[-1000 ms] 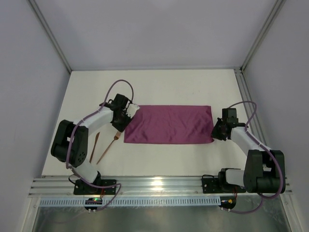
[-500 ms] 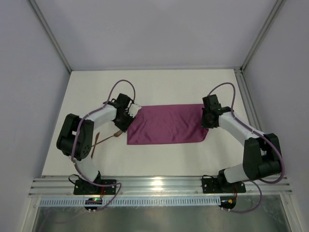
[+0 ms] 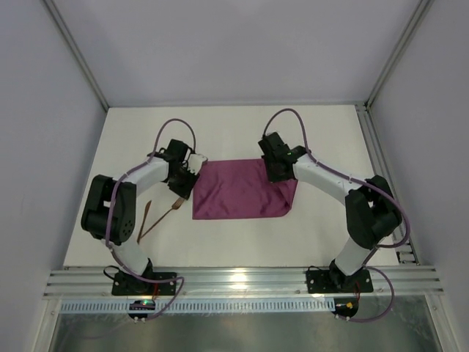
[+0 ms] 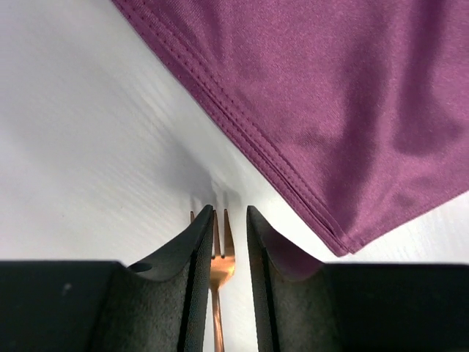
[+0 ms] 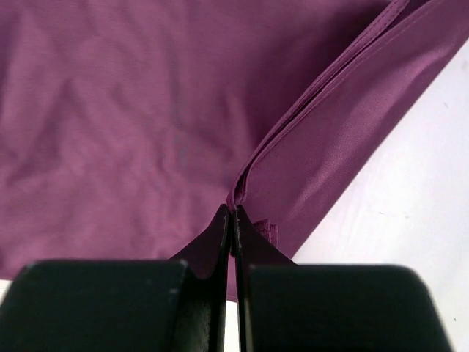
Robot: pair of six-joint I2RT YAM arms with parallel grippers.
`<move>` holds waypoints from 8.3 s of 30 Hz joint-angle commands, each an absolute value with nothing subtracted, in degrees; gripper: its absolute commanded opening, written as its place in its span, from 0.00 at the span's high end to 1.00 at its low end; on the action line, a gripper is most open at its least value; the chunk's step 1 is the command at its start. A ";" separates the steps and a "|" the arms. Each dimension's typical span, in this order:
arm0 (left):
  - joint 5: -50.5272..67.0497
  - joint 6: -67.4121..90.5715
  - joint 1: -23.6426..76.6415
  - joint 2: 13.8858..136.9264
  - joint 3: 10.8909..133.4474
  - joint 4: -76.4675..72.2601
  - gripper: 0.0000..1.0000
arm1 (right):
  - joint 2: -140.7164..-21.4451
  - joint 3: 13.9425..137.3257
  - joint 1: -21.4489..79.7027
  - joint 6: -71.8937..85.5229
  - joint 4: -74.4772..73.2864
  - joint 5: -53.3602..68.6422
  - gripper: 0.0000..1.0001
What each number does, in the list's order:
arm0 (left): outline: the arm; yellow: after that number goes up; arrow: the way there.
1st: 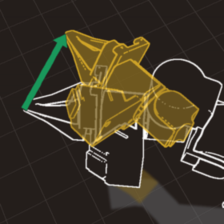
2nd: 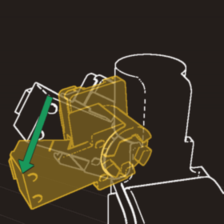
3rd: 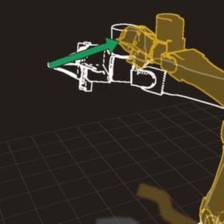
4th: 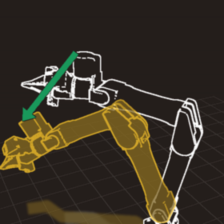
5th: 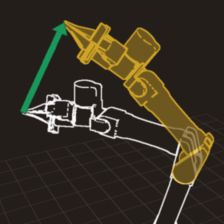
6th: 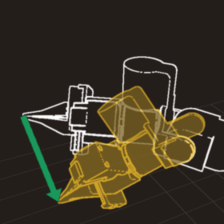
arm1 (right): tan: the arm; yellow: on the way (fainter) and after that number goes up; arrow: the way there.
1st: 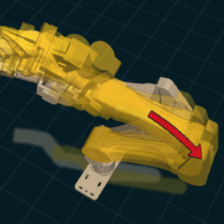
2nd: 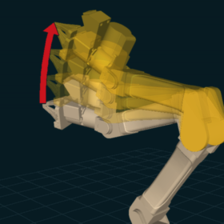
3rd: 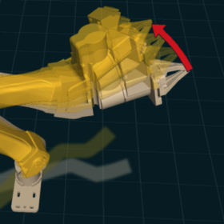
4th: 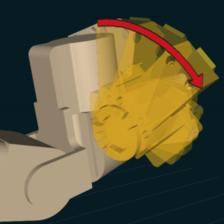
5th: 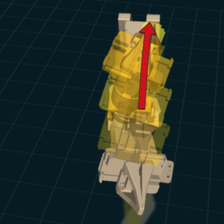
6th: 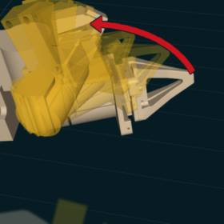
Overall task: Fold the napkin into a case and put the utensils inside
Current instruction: Fold the rectangle-folded napkin at the center of the board, then rotate the square-folded napkin at the center of the board, then smooth out the square-folded napkin at the center of the board.
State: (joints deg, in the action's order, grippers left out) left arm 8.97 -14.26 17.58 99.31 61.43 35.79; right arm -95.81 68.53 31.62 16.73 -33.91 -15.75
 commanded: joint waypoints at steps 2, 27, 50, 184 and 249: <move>12.65 -13.89 16.44 94.05 61.96 38.14 0.72 | -97.73 74.53 36.99 13.19 -34.10 -17.14 0.97; 13.71 -7.03 13.10 108.62 75.32 33.75 0.67 | -108.81 89.29 51.58 8.44 -30.06 -13.10 0.97; 19.60 -6.15 10.20 111.27 74.09 33.84 0.93 | -115.92 95.09 59.94 7.55 -22.59 -8.62 0.97; 15.38 -14.33 16.79 95.61 63.10 54.24 0.56 | -97.96 66.35 32.17 13.45 -15.03 11.08 0.22; 19.43 -12.30 19.86 111.45 77.87 48.16 0.80 | -101.43 57.75 25.22 15.03 -8.96 22.50 0.70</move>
